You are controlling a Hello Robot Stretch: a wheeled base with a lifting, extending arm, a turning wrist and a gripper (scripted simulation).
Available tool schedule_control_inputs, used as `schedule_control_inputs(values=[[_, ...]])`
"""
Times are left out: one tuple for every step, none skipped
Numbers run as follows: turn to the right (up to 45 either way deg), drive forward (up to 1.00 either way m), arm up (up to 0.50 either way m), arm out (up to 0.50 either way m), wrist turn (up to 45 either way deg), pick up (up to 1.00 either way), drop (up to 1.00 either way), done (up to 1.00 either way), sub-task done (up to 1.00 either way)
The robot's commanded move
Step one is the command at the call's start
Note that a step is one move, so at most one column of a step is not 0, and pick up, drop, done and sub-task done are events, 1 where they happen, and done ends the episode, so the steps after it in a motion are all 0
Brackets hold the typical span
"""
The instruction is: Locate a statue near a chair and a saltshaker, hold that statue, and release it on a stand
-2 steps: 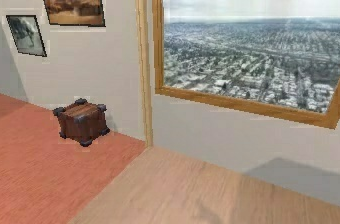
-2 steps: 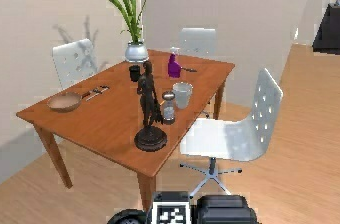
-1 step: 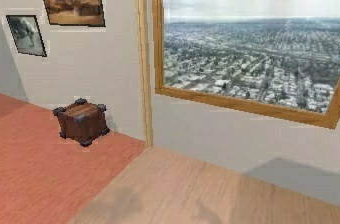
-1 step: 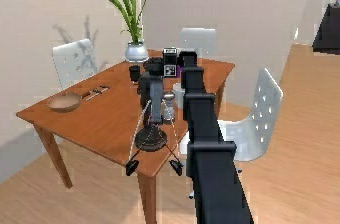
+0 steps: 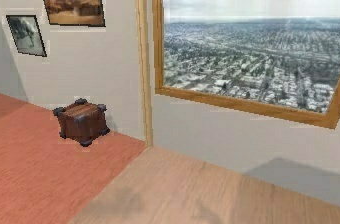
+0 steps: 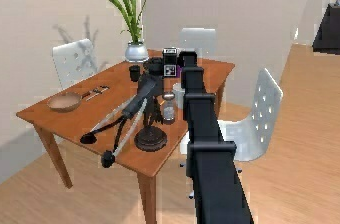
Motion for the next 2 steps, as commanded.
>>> schedule_control_inputs(values=[[0.0,0.00,0.00,0.00,45.0,0.00,0.00,0.00,0.00],[0.0,0.00,0.00,0.00,45.0,0.00,0.00,0.00,0.00]])
